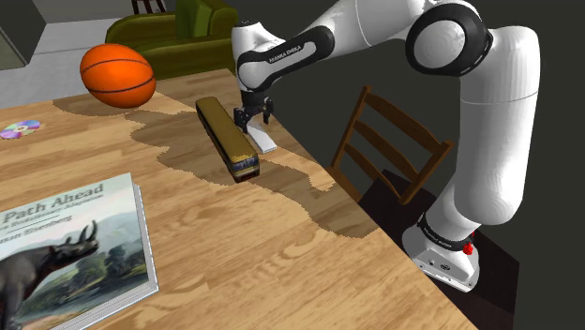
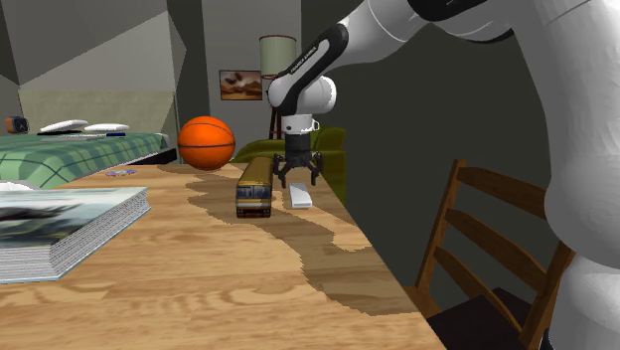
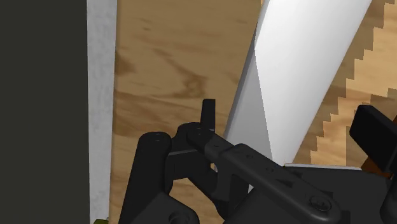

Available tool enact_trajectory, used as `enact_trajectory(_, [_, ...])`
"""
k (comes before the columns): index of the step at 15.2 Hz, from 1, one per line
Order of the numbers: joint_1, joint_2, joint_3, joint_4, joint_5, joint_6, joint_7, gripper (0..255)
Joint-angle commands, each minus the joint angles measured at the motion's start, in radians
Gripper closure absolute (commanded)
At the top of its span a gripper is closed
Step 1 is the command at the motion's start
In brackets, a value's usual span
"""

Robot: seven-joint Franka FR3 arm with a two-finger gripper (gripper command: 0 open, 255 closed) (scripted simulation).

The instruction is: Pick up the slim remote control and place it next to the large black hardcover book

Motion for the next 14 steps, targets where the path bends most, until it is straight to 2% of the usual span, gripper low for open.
enact_trajectory(1, [0.0, 0.011, -0.001, -0.014, -0.003, 0.025, 0.002, 0])
enact_trajectory(10, [0.001, 0.02, -0.003, -0.021, -0.005, 0.041, 0.004, 0])
enact_trajectory(11, [0.001, 0.02, -0.003, -0.021, -0.005, 0.041, 0.004, 255])
enact_trajectory(14, [0.001, 0.02, -0.003, -0.021, -0.005, 0.041, 0.004, 255])
